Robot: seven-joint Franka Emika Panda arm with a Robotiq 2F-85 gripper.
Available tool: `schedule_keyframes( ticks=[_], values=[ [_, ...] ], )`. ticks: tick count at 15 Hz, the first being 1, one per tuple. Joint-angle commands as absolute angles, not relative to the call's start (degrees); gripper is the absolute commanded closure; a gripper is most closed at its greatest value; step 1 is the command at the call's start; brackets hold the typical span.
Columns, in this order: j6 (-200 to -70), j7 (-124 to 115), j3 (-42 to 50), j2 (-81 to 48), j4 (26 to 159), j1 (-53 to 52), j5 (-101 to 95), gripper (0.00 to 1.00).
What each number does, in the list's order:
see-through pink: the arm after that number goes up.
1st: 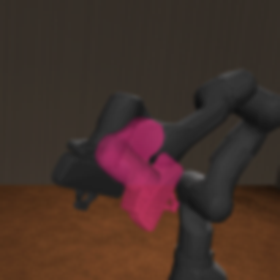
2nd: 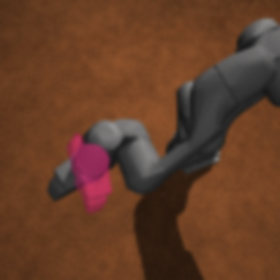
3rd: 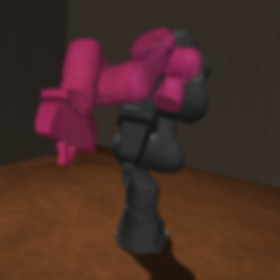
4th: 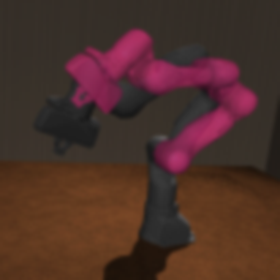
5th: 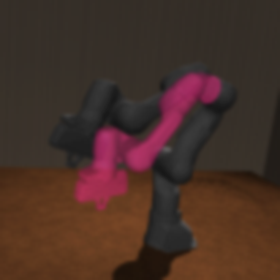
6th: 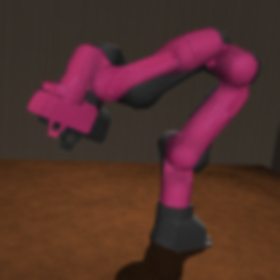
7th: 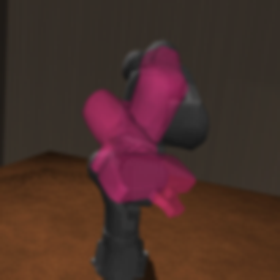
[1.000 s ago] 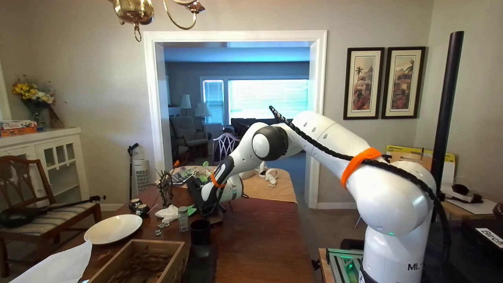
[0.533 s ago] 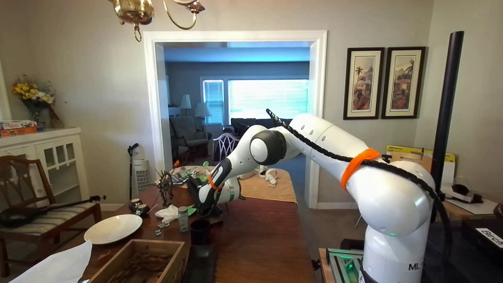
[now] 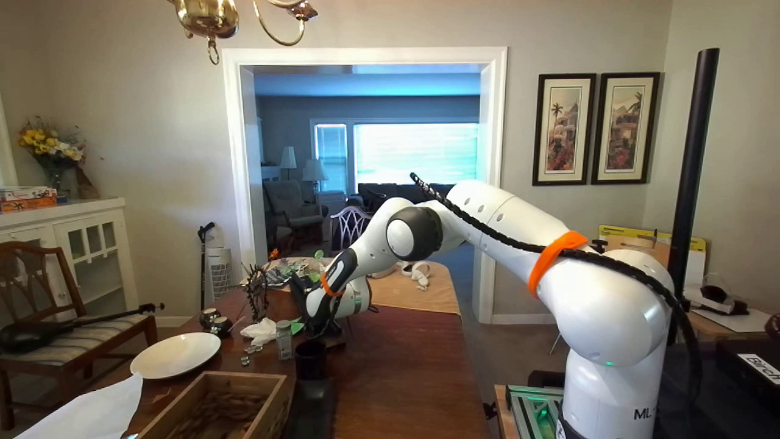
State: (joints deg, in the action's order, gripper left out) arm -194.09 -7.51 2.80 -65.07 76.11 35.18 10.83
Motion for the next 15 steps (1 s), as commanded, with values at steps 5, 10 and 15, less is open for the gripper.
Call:
schedule_keyframes(
  ticks=[5,10,15],
  values=[
    [-192.59,-8.81,4.88,-66.74,73.32,33.70,12.22,0.35],
    [-192.53,-8.93,5.65,-67.07,72.77,33.18,12.72,0.00],
    [-192.43,-8.97,5.55,-66.55,73.27,33.06,13.14,0.00]
  ],
)
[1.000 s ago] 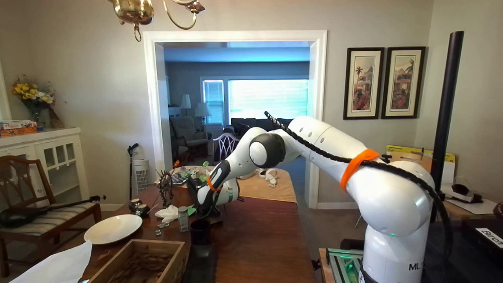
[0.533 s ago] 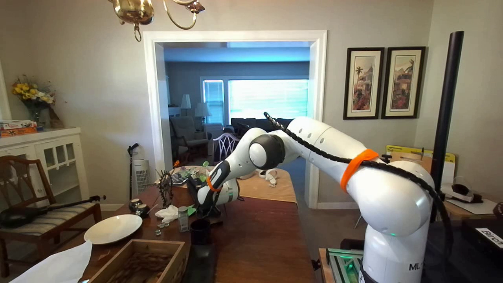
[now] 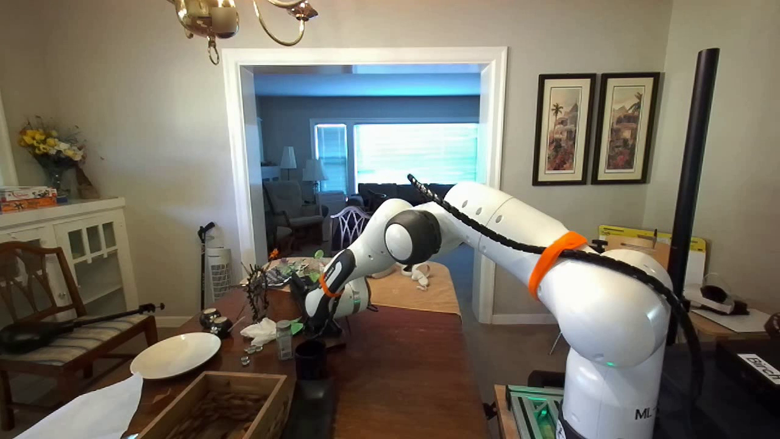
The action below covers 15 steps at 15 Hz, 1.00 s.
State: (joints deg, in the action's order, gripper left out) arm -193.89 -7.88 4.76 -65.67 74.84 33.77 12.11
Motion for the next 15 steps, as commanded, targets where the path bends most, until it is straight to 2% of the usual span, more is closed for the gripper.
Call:
schedule_keyframes(
  ticks=[1,8,15],
  values=[
    [-192.45,-8.96,5.41,-66.38,73.39,33.14,13.08,0.00],
    [-192.32,-8.34,6.20,-62.96,77.22,32.72,13.35,0.00],
    [-182.23,-7.04,6.46,-52.89,86.37,33.56,11.89,0.00]
  ],
)
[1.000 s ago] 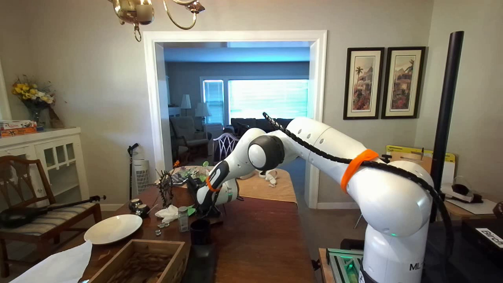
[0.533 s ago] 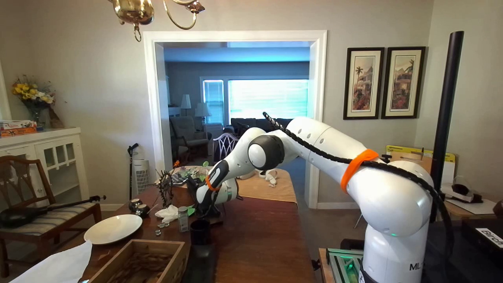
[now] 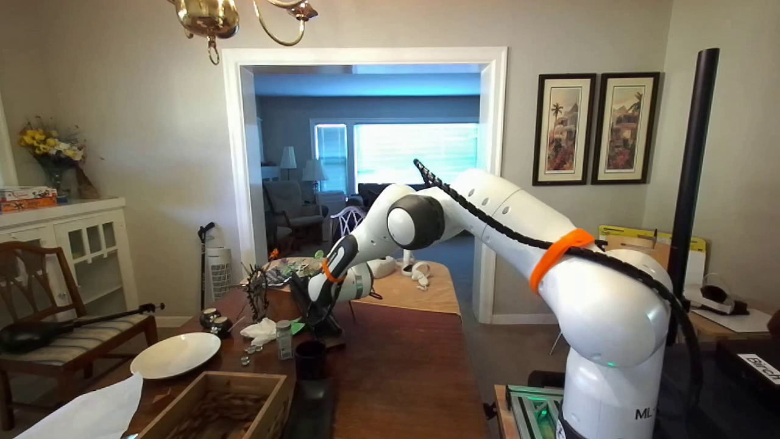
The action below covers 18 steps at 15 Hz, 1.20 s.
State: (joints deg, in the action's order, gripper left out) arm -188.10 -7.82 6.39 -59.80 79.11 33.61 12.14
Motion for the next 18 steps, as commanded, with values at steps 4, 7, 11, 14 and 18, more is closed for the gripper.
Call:
schedule_keyframes(
  ticks=[4,7,11,14,18],
  values=[
    [-170.58,-4.49,3.57,-45.48,91.15,36.32,11.34,0.00],
    [-159.75,-1.31,2.70,-40.86,93.16,37.26,12.86,0.00],
    [-144.59,2.37,3.23,-35.68,95.30,37.21,13.98,0.00],
    [-132.39,3.67,5.17,-33.04,95.73,35.90,13.25,0.00],
    [-118.00,3.00,8.49,-31.39,95.04,33.41,11.27,0.00]
  ],
)
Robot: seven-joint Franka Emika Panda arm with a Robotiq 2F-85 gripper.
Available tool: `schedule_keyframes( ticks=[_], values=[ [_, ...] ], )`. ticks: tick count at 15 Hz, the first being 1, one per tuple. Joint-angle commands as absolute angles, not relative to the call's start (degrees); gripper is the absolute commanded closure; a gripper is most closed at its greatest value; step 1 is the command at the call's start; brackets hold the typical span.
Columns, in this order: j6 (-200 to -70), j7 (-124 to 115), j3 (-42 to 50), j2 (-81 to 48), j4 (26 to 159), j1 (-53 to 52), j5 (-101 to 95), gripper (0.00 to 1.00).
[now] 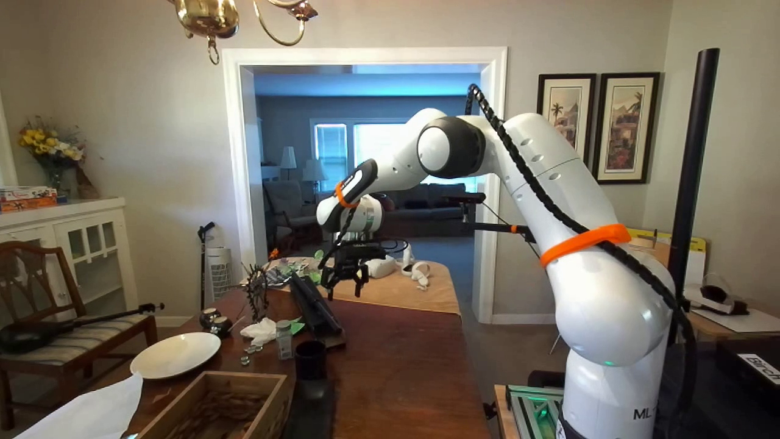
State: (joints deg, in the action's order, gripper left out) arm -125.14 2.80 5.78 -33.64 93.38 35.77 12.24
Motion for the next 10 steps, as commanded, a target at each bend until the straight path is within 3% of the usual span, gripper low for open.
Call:
schedule_keyframes(
  ticks=[1,10],
  values=[
    [-116.70,2.57,9.27,-31.27,95.02,32.71,11.17,0.00],
    [-117.01,2.50,11.71,-32.92,92.80,30.22,12.99,0.00]
  ],
)
